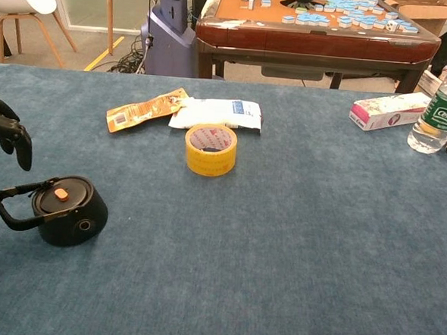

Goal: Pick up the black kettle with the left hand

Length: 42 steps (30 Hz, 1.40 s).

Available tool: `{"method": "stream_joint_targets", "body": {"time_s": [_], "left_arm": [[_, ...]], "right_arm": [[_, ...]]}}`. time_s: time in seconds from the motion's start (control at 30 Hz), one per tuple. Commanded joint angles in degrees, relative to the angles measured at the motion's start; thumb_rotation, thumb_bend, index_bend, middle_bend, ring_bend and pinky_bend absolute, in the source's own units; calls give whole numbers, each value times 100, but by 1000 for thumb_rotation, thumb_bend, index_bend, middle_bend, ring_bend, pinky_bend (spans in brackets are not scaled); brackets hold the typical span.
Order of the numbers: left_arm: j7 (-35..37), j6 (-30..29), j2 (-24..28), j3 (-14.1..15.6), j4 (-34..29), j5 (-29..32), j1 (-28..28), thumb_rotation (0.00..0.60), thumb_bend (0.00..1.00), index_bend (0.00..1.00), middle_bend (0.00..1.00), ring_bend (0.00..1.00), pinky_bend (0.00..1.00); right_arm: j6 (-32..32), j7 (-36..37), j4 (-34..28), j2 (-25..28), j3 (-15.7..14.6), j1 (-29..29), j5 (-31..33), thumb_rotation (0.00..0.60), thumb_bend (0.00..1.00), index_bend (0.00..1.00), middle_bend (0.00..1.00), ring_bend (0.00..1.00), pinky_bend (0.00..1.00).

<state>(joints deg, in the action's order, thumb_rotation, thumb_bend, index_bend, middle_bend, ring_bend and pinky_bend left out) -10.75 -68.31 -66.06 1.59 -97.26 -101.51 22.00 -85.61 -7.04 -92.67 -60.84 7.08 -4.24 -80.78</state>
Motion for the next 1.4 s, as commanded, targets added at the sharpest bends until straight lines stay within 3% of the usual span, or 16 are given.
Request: {"method": "stream_joint_targets", "body": {"time_s": [0.03, 0.63, 1.0, 1.4], "left_arm": [[-84, 13, -74, -24, -29, 20, 46, 600, 173, 375, 352, 339, 158], [-521, 346, -371, 106, 27, 225, 215, 600, 173, 392, 363, 338, 125], [-446, 346, -475, 197, 185, 289, 231, 600, 173, 430, 431, 363, 103], [-327, 341, -618, 244, 376, 362, 251, 593, 173, 448, 432, 363, 103]], "right_arm": [[3, 31, 18, -7, -9, 11, 9, 600, 141, 362, 370, 236, 196], [45, 215, 172, -28, -64, 80, 70, 600, 142, 362, 371, 236, 196], [64, 165, 109, -13, -73, 87, 84, 600, 141, 362, 371, 236, 196], [75, 63, 26, 6, -70, 91, 124, 600, 141, 362, 371, 236, 196]]}}
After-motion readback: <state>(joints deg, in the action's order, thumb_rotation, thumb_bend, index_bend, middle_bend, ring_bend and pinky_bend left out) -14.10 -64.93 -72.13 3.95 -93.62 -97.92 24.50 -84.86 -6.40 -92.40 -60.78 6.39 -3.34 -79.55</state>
